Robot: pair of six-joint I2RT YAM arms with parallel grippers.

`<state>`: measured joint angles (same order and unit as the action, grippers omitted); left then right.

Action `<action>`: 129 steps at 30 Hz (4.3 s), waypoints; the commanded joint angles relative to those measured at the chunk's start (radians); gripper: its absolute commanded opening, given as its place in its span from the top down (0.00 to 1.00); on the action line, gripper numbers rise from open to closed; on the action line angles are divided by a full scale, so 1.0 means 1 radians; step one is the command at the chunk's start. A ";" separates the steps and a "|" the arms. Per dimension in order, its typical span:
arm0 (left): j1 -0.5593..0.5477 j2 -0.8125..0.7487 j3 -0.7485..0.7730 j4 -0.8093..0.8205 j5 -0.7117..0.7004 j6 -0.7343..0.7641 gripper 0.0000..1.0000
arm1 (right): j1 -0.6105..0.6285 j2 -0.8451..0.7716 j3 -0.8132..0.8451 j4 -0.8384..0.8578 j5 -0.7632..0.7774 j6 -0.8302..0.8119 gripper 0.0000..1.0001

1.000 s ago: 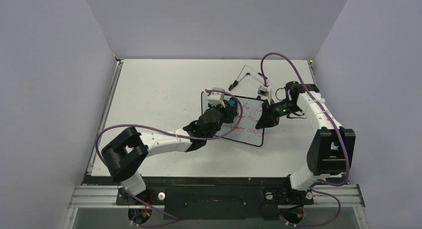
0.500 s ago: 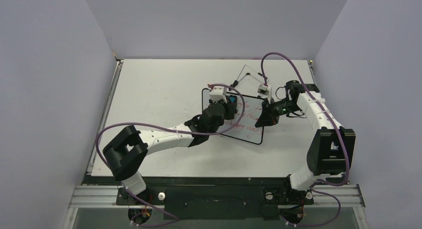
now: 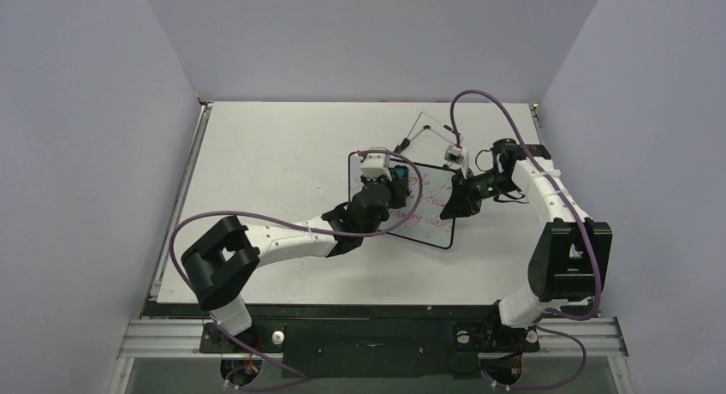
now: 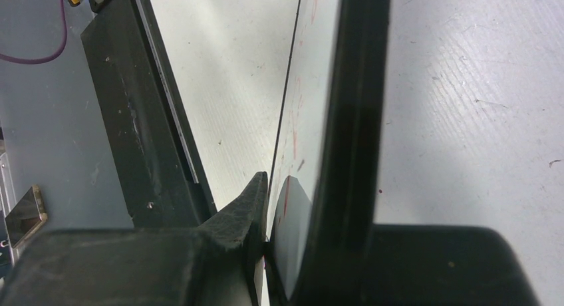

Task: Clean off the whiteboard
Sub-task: Erase the whiteboard at the center of the board.

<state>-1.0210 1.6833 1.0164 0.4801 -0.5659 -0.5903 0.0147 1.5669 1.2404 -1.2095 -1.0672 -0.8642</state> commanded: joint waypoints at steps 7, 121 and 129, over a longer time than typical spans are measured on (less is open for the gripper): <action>-0.001 0.071 0.240 -0.191 -0.079 0.060 1.00 | 0.034 -0.015 0.022 -0.097 0.010 -0.103 1.00; 0.050 0.029 0.177 -0.149 0.252 0.082 1.00 | 0.022 -0.010 0.035 -0.142 0.003 -0.151 1.00; -0.043 0.062 0.086 -0.087 0.242 0.031 1.00 | 0.022 -0.007 0.034 -0.142 0.003 -0.151 1.00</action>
<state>-1.0149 1.7020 1.1416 0.3756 -0.4091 -0.5121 -0.0090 1.5673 1.2568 -1.2633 -1.0653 -0.9070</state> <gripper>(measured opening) 0.187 0.086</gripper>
